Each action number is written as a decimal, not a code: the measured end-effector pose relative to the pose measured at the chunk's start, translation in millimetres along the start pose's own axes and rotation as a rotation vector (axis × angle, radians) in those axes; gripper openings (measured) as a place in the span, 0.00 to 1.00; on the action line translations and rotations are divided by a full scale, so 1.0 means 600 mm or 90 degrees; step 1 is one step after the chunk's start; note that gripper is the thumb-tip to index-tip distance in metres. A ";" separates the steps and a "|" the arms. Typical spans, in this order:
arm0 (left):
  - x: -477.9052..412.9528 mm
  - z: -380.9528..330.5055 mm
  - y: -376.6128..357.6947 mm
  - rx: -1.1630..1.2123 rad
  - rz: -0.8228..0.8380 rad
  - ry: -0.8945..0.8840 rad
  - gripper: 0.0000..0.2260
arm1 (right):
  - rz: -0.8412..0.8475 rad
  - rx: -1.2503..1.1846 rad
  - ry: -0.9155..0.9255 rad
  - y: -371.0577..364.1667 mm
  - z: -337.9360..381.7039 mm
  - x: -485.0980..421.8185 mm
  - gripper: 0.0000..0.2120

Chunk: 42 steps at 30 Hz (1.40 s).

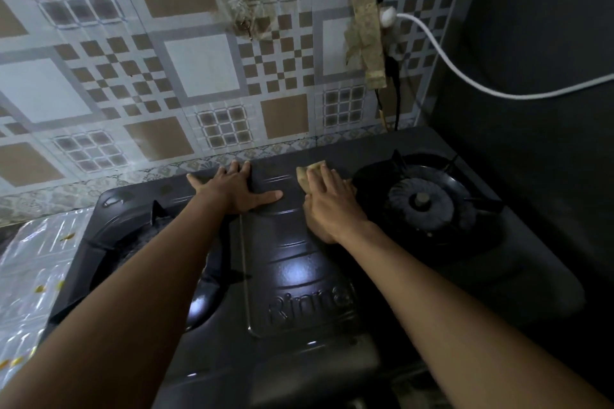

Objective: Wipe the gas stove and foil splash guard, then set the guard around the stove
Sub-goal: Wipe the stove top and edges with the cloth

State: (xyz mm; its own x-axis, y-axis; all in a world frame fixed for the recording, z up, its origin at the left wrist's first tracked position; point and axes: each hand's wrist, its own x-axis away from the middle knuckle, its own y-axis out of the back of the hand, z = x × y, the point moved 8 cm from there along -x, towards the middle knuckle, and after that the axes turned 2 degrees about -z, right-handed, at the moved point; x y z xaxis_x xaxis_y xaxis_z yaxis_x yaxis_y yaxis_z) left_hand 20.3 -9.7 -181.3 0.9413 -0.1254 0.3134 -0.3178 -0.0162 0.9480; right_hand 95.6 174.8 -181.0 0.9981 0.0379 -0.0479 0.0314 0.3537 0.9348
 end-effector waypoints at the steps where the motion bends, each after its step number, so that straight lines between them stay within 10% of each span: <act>1: -0.002 0.000 0.000 0.004 -0.002 -0.001 0.63 | -0.005 -0.007 -0.001 0.001 -0.001 0.012 0.30; 12: -0.021 0.004 -0.008 0.029 -0.024 0.009 0.68 | -0.055 -0.020 0.012 0.008 0.000 0.174 0.30; 19: 0.102 -0.096 0.039 -0.103 -0.246 -0.072 0.38 | -0.029 -0.030 -0.018 0.007 -0.012 0.241 0.29; 26: 0.189 -0.146 -0.028 -0.046 -0.171 -0.181 0.23 | -0.024 -0.022 -0.050 0.010 -0.020 0.298 0.29; 42: 0.224 -0.138 -0.085 -0.061 -0.085 -0.115 0.27 | -0.052 0.027 -0.047 0.057 -0.063 0.419 0.26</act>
State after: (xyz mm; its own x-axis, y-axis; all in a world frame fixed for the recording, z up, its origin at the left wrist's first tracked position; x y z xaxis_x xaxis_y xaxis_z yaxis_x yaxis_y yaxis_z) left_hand 172.2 56.7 -183.0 0.9358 -0.3040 0.1782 -0.1718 0.0480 0.9840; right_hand 345.4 231.4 -174.5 0.9933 -0.0586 -0.1001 0.1135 0.3129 0.9430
